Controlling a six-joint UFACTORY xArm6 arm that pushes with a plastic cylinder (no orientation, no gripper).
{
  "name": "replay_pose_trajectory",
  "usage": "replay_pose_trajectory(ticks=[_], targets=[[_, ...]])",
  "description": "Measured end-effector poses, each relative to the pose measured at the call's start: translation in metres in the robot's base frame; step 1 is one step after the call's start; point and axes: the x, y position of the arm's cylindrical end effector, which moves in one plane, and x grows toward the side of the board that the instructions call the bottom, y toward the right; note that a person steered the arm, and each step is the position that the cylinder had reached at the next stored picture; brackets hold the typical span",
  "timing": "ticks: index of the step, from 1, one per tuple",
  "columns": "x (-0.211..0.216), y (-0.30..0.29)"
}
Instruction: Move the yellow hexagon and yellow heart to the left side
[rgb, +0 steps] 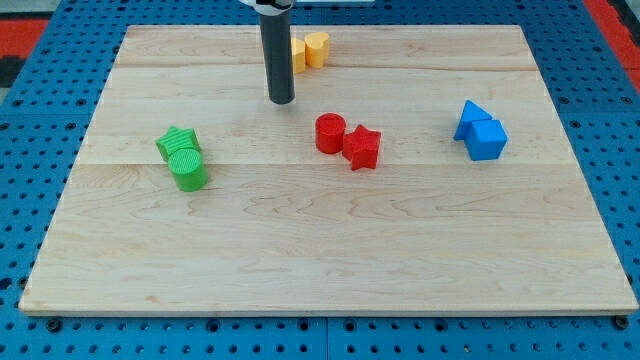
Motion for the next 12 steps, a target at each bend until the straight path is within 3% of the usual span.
replay_pose_trajectory(ticks=[2,3,4,5,6,7,9,10,12], targets=[[0.0,-0.008],[-0.001,0.015],[-0.028,0.083],[-0.098,0.114],[-0.114,0.068],[-0.077,-0.013],[-0.066,-0.005],[-0.066,-0.052],[-0.06,-0.093]])
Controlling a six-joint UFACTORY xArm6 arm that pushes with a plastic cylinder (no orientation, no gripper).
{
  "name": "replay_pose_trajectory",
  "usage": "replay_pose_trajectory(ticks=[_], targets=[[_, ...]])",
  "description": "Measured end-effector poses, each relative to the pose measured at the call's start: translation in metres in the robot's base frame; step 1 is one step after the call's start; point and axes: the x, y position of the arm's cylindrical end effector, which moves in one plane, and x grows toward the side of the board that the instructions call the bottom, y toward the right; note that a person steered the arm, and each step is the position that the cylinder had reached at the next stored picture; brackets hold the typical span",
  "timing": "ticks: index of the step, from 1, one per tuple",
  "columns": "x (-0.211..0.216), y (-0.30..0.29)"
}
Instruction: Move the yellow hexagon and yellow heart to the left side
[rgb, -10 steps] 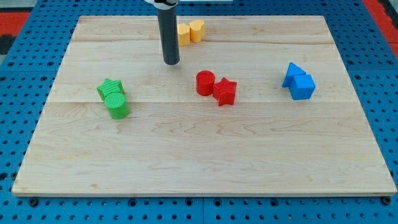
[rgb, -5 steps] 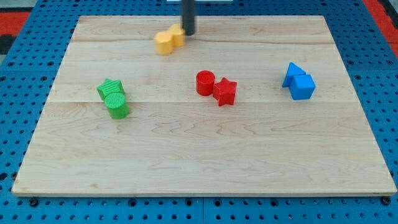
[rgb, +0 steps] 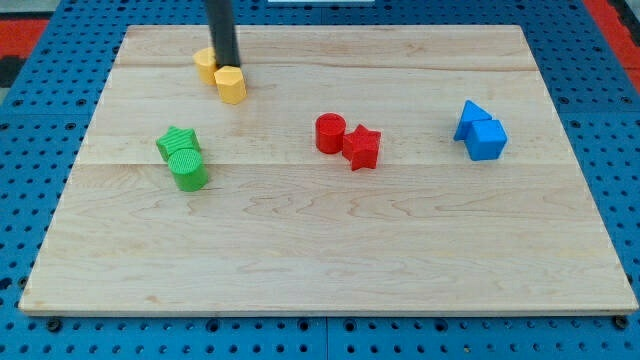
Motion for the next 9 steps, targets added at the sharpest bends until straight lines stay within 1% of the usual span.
replay_pose_trajectory(ticks=[1,2,3,4,5,6,7,8,9], targets=[[0.0,-0.03],[0.023,-0.017],[0.019,-0.043],[0.007,-0.046],[-0.026,0.015],[0.01,0.069],[0.058,0.117],[0.067,0.069],[0.035,0.051]])
